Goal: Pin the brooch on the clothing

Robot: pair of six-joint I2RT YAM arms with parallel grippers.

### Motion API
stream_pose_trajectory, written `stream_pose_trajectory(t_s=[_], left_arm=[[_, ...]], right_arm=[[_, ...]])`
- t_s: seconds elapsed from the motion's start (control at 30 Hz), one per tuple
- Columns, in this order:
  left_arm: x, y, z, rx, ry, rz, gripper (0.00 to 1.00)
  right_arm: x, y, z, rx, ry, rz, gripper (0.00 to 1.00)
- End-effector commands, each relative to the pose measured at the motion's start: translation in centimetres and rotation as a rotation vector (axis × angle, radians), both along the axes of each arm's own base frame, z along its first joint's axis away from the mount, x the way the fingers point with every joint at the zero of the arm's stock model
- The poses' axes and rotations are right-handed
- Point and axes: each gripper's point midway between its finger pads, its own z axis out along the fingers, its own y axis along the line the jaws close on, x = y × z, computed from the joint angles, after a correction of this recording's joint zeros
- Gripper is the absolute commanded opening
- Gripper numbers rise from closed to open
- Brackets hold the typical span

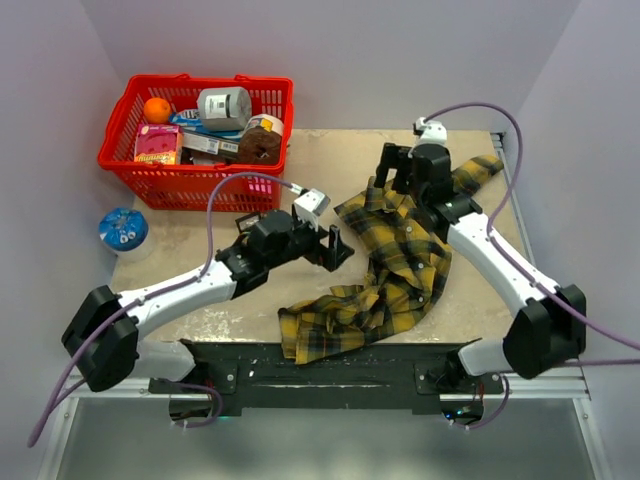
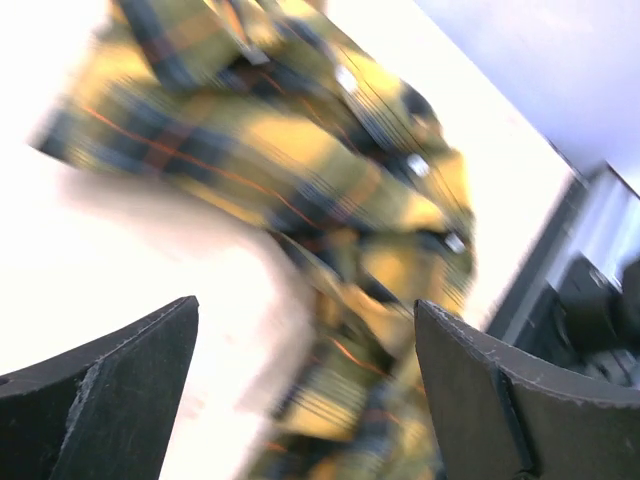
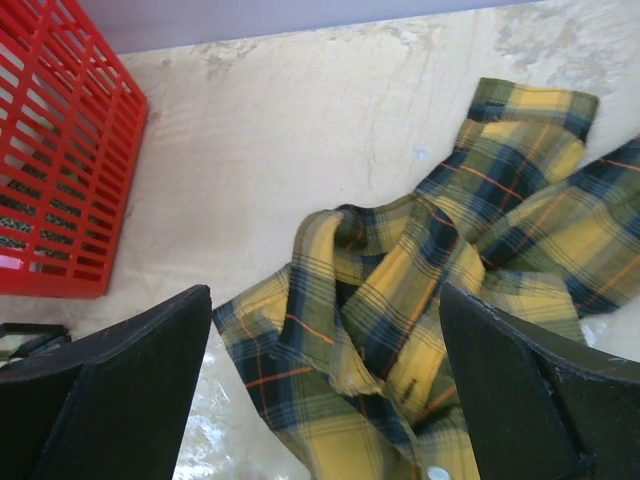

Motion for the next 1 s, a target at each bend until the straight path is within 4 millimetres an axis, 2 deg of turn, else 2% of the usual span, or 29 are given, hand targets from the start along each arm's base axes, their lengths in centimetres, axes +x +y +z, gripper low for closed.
stream_pose_trajectory(t_s=[0.0, 0.17, 0.2, 0.23, 0.27, 0.3, 0.33, 0.37, 0.47, 0.6, 0.63, 0.7, 0.73, 0.93, 0.97], left_arm=[[3.3, -1.2, 2.5, -0.028, -0.064, -0.035, 0.93], [7.8, -2.3, 1.3, -0.066, -0.009, -0.023, 0.95], [8.2, -2.6, 0.9, -0.064, -0.001, -0.035, 0.95], [9.1, -2.8, -0.8, -0.033, 0.026, -0.027, 0.98], [9.8, -3.2, -0.5, -0.025, 0.022, -0.026, 0.98], [10.5, -3.2, -1.0, -0.004, 0.014, -0.017, 0.98], [11.1, -3.3, -2.3, 0.018, 0.034, -0.013, 0.99], [11.8, -3.4, -2.0, 0.018, 0.03, -0.006, 0.99], [13.4, -2.8, -3.4, 0.027, 0.054, 0.021, 0.99], [14.5, -2.1, -5.0, 0.002, 0.108, 0.042, 0.99], [14.9, -1.8, -5.9, 0.008, 0.124, 0.05, 0.99], [15.3, -1.7, -6.5, 0.007, 0.137, 0.057, 0.99], [15.5, -1.6, -7.5, 0.016, 0.153, 0.062, 0.99], [16.3, -1.3, -10.3, -0.004, 0.214, 0.065, 0.96], [16.4, -1.5, -10.1, -0.022, 0.206, 0.056, 0.95]], right_arm=[[-2.1, -3.0, -0.6, -0.022, 0.012, -0.053, 0.98], [-3.1, -5.9, -4.5, -0.057, 0.1, -0.1, 0.99], [-3.1, -6.6, -4.9, -0.063, 0.112, -0.117, 0.99], [-3.0, -7.1, -5.3, -0.07, 0.124, -0.126, 0.99], [-2.9, -7.4, -5.7, -0.073, 0.134, -0.133, 0.99], [-2.7, -8.3, -6.0, -0.07, 0.145, -0.154, 0.99], [-2.6, -8.6, -6.3, -0.062, 0.15, -0.157, 0.99], [-2.4, -9.3, -6.6, -0.054, 0.158, -0.17, 0.99], [-1.8, -9.5, -7.6, -0.017, 0.177, -0.155, 0.99], [-0.9, -10.8, -10.2, 0.023, 0.239, -0.162, 0.98], [-0.8, -11.0, -10.7, 0.034, 0.247, -0.159, 0.98], [-0.5, -11.4, -11.4, 0.062, 0.262, -0.149, 0.95], [-0.4, -11.5, -12.2, 0.07, 0.278, -0.15, 0.95], [0.2, -12.5, -13.7, 0.119, 0.291, -0.179, 0.92], [0.3, -12.6, -14.2, 0.119, 0.3, -0.181, 0.91]])
